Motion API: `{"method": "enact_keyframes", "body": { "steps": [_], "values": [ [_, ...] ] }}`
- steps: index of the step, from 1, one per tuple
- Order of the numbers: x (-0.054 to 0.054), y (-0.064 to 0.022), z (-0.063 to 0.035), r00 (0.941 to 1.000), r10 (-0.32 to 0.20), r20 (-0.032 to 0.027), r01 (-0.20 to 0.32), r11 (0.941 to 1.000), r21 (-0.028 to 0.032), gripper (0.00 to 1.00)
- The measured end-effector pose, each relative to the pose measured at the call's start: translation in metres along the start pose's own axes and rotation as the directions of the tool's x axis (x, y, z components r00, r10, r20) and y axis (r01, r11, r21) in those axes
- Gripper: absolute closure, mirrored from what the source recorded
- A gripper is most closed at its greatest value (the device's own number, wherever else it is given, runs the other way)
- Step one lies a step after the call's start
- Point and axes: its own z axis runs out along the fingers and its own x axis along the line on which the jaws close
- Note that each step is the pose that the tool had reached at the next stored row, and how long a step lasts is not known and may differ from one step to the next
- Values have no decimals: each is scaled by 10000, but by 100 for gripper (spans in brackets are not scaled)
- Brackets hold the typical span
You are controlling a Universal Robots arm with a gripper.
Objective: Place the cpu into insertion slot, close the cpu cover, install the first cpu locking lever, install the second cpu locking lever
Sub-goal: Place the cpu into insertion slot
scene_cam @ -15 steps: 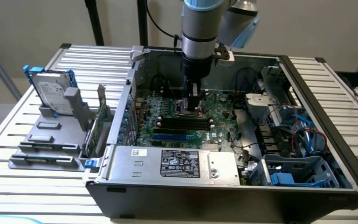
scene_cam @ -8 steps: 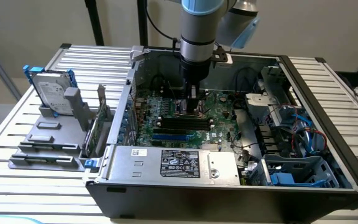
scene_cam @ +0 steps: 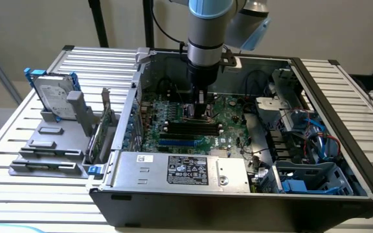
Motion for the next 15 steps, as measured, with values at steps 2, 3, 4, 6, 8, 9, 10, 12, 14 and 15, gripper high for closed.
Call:
{"method": "enact_keyframes", "body": {
  "steps": [2, 3, 4, 6, 8, 9, 10, 12, 14, 15],
  "values": [
    [2, 0, 9, 10000, 0, 0, 0, 10000, 0, 46],
    [4, -1, 12, 10000, 1, 1, -1, 10000, 1, 46],
    [7, -1, 16, 10000, 1, 1, -1, 10000, 1, 46],
    [15, -1, 24, 10000, 0, -1, 0, 10000, 0, 46],
    [27, -2, 30, 10000, 0, -1, 0, 10000, 0, 46],
    [34, -2, 34, 10000, 0, -2, 0, 10000, -1, 46],
    [41, -2, 38, 10000, 0, -1, 0, 10000, 0, 46],
    [52, -2, 46, 10000, 1, -1, -1, 10000, 0, 46],
    [57, -2, 54, 10000, 7, -1, -7, 10000, -1, 46],
    [59, -2, 58, 10000, 15, -1, -15, 10000, -1, 46]
  ]
}}
